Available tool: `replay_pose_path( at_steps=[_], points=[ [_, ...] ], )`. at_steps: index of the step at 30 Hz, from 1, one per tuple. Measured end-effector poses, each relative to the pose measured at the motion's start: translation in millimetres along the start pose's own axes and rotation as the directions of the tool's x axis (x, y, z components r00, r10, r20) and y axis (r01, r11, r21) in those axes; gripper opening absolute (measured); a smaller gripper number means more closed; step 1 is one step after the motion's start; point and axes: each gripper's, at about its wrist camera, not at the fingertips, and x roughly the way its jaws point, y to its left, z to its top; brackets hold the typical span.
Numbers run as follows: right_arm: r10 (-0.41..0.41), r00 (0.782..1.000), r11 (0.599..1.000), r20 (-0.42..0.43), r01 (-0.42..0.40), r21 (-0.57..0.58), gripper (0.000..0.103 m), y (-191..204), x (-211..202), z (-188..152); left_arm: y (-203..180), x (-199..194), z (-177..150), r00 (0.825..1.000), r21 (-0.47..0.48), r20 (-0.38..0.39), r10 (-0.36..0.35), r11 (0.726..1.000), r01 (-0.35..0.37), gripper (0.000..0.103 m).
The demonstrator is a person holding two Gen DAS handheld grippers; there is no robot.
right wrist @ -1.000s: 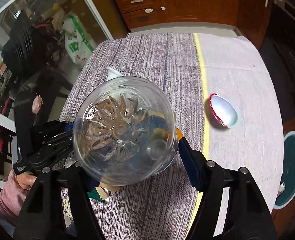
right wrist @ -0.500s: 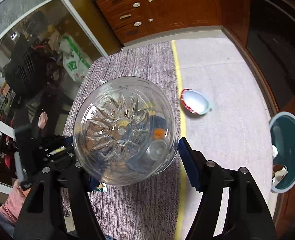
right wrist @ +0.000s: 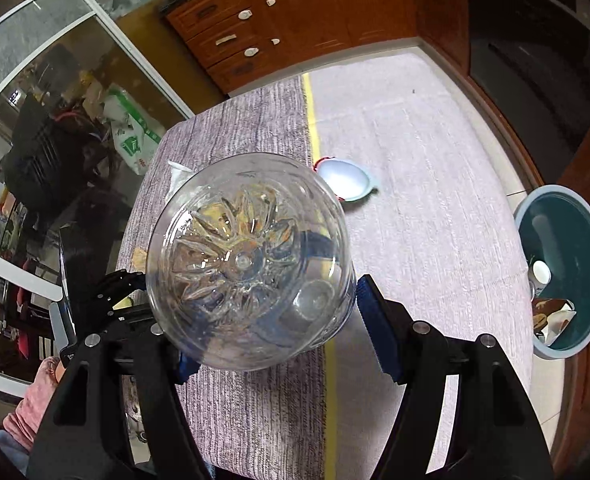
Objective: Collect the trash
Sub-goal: 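Carry the coconut shell and water bottle over the bin and release both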
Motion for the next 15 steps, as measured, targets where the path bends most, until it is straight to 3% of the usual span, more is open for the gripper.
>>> replay_pose_path(
  at_steps=[1, 5, 10, 15],
  points=[
    [-0.003, 1.0, 1.0, 0.001, 0.003, 0.004, 0.065, -1, 0, 0, 0, 3, -1, 1.0, -0.009, -0.004, -0.014, 1.0, 0.014, 0.042],
    [-0.008, 1.0, 1.0, 0.017, 0.008, 0.026, 0.065, -10, -8, 0, -4, -14, -1, 0.997, -0.018, 0.066, -0.032, 0.999, 0.033, 0.011],
    [-0.011, 0.999, 0.998, 0.037, 0.009, 0.064, 0.065, -22, -14, 0, -15, -49, 8, 0.988, 0.005, 0.157, 0.017, 1.0, -0.018, 0.007],
    [-0.003, 0.997, 0.995, 0.071, -0.004, 0.1, 0.065, -41, -29, -4, -31, -82, 22, 0.975, 0.021, 0.223, 0.017, 1.0, -0.022, 0.007]
  ],
)
